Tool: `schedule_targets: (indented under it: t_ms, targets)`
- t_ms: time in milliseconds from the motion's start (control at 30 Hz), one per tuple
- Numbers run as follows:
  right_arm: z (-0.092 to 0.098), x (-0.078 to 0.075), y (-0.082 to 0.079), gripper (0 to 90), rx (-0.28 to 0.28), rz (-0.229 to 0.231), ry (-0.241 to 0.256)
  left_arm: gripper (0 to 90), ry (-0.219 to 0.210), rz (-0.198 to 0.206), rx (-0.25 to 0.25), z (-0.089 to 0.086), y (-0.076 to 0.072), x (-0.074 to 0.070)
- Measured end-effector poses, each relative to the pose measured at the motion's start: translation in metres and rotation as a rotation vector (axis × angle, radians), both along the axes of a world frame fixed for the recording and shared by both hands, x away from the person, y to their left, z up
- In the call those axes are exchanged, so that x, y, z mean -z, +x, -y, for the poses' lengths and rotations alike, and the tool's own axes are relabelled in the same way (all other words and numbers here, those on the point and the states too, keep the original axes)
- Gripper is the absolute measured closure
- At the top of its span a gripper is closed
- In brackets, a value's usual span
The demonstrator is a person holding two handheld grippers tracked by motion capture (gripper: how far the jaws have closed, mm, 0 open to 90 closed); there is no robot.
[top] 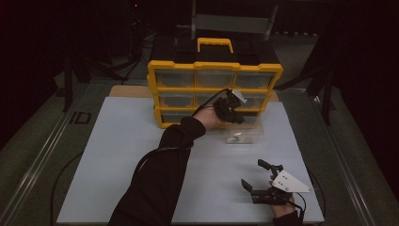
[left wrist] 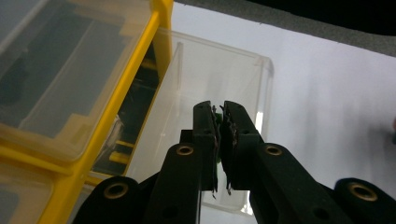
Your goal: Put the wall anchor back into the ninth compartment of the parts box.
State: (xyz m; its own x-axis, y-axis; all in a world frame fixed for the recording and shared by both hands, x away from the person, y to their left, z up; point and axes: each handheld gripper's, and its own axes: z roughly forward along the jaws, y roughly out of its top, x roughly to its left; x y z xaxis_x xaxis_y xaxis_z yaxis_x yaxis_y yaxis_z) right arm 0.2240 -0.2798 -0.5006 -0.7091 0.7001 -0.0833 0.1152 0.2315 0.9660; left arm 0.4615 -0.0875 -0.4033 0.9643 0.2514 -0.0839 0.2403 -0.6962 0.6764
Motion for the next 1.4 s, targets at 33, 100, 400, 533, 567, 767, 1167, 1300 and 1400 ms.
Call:
schedule_targets:
  t_ms: [33, 100, 400, 533, 567, 767, 1167, 1300, 1400]
  targets:
    - [0.0, 0.0, 0.0, 8.6, 0.0, 0.001, -0.001, 85.4, 0.005, 0.005, -0.006, 0.002, 0.0, 0.001]
    - [0.0, 0.0, 0.0, 8.6, 0.0, 0.001, -0.003, 85.4, 0.005, -0.004, -0.008, 0.002, 0.001, 0.003]
    - [0.001, 0.0, 0.0, 8.6, 0.004, 0.001, 0.0, 69.0, -0.01, 0.014, -0.029, -0.006, 0.001, -0.002]
    - [0.001, -0.001, 0.0, 8.6, 0.007, 0.002, -0.001, 54.9, -0.017, 0.018, -0.03, -0.008, -0.005, -0.007]
    - [0.001, -0.001, 0.0, 8.6, 0.007, 0.001, -0.001, 52.6, -0.018, 0.012, -0.025, -0.009, -0.008, -0.008]
    - [0.001, 0.0, 0.0, 8.6, 0.007, 0.002, -0.007, 29.6, -0.03, -0.002, -0.02, -0.019, -0.018, -0.012]
    - [-0.001, 0.001, 0.0, 8.6, 0.013, -0.001, -0.015, 0.3, -0.095, -0.053, -0.014, -0.06, -0.035, -0.01]
    - [0.0, 0.001, 0.0, 8.6, 0.013, -0.002, -0.017, 0.3, -0.084, -0.052, -0.027, -0.074, -0.041, -0.009]
    - [-0.001, 0.001, 0.001, 8.6, 0.012, -0.004, -0.021, 0.3, -0.093, -0.051, -0.035, -0.085, -0.046, -0.008]
